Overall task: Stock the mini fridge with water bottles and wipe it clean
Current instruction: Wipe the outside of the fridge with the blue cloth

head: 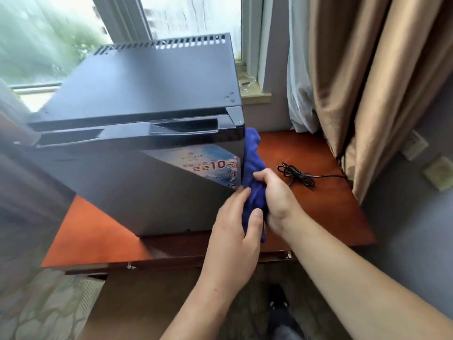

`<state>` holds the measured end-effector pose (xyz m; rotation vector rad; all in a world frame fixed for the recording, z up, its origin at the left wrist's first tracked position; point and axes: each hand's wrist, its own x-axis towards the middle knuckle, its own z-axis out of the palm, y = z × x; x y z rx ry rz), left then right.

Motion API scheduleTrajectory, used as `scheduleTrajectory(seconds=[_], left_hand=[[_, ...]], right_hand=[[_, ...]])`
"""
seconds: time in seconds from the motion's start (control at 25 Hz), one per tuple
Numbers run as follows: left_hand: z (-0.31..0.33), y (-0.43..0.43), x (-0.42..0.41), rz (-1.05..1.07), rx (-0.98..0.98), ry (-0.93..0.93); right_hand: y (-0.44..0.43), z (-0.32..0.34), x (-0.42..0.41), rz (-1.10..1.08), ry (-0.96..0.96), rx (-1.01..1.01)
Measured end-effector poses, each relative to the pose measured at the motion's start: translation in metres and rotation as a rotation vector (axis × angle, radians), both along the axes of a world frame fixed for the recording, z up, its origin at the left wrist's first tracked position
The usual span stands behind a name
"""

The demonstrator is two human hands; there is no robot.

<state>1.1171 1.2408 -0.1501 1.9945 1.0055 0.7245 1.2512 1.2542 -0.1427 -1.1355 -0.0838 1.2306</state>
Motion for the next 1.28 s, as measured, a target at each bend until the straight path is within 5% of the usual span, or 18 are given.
scheduleTrajectory(seconds=[0.32,0.6,0.8,1.12,1.28], left_hand=[[0.038,-0.041,-0.066,-0.138,-0.124,0.061],[0.048,-0.084,-0.121,0.022,-0.369,-0.025],[0.059,-0.105,-0.181,0.199,-0.258,-0.011],[0.061,-0.101,-0.349,0.313,-0.265,-0.152],[0.05,-0.084,-0.481,0.218,-0.253,-0.166]], right_hand=[[-0.072,0.037,-0.072,0.09,-0.029,0.055],[-0.114,0.041,-0.136,0.211,0.039,0.037],[-0.146,0.054,-0.206,0.365,-0.025,0.143],[-0.142,0.026,-0.351,0.458,-0.452,0.288],[-0.132,0.003,-0.457,0.229,-0.703,0.183]])
